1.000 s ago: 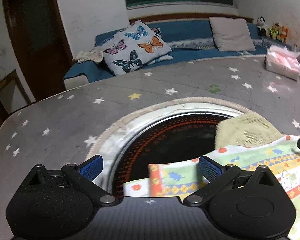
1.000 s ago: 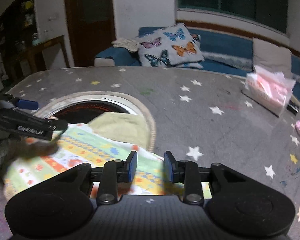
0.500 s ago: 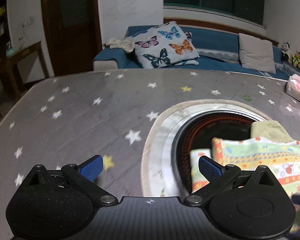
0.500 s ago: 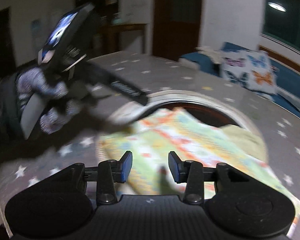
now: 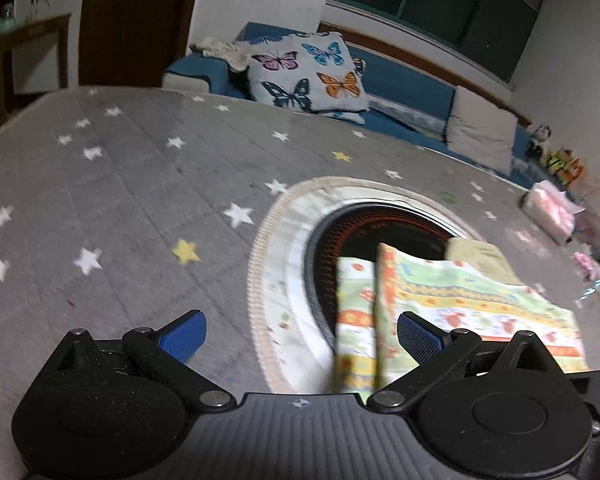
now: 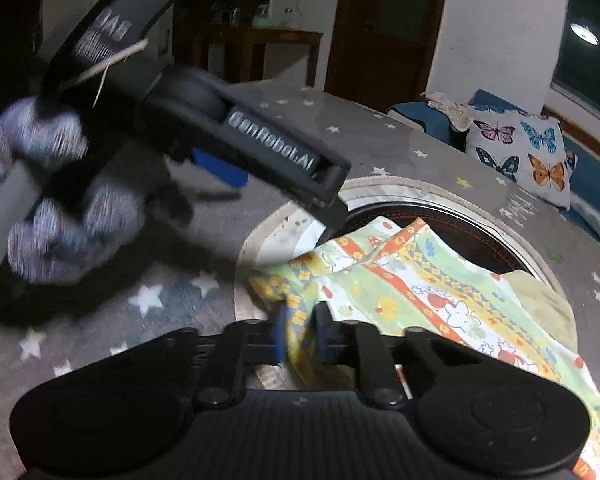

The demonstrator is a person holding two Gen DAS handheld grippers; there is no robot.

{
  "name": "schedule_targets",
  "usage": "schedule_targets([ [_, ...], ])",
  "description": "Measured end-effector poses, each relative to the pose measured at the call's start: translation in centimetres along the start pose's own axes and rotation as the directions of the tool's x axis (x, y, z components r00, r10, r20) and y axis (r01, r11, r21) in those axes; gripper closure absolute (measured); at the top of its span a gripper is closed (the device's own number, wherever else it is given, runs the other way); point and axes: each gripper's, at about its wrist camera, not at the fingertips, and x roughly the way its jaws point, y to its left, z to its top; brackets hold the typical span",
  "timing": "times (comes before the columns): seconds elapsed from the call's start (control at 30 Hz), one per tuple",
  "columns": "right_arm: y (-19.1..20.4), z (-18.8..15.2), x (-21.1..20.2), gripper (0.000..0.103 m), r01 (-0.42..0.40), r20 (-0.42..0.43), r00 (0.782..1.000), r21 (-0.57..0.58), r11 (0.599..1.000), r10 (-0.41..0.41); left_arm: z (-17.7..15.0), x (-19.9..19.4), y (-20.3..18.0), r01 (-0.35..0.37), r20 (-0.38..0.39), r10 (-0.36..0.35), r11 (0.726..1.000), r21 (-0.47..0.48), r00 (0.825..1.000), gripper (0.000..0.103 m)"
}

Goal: Fold clothes

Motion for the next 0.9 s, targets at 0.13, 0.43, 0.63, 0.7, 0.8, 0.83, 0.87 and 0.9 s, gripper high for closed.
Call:
schedule_targets([
  [0.13,-1.1,0.3,-1.6,0.096,-0.011,0.042,0.999,0.064,0.998,0.008,-0.1,-0.1,-0.3,0.071,-0.02,-0.072,0.996,-0.06,0.997,0.0],
  [0.43,-2.5,0.1,-5.0,0.097,-0.024,0.115,0.993,0.136,0.99,0.008,-0.5,1.7,-1.6,0.193,-0.1,-0.219,0.956,-0.219,0.971,0.016],
  [0.63,-2.0,-0.9,-5.5,0.097,-0.047,0.119,0.992,0.133,0.99,0.031,-0.9,2.5,-1.5,0.216,-0.109,-0.253,0.939,-0.269,0.961,0.051],
  [0.7,-1.9,-1.3,-5.5,0.097,-0.05,0.119,0.992,0.132,0.99,0.035,-1.1,2.8,-1.4,0.214,-0.115,-0.252,0.938,-0.274,0.961,0.067],
  [0.8,-2.3,-1.9,-5.9,0.095,-0.06,0.118,0.992,0.161,0.985,0.041,-1.2,2.8,-1.7,0.215,-0.115,-0.251,0.941,-0.26,0.961,0.082],
  [0.83,-2.6,-2.1,-6.1,0.091,-0.058,0.121,0.992,0.177,0.983,0.037,-1.2,2.7,-1.8,0.211,-0.112,-0.245,0.945,-0.251,0.963,0.083],
  [0.87,-3.2,-2.5,-6.5,0.091,-0.051,0.122,0.992,0.196,0.979,0.028,-1.2,2.7,-1.9,0.209,-0.111,-0.241,0.947,-0.244,0.964,0.086],
  [0.9,-3.7,-2.8,-6.8,0.091,-0.045,0.123,0.992,0.215,0.975,0.018,-1.2,2.6,-2.0,0.207,-0.109,-0.238,0.949,-0.238,0.965,0.087],
])
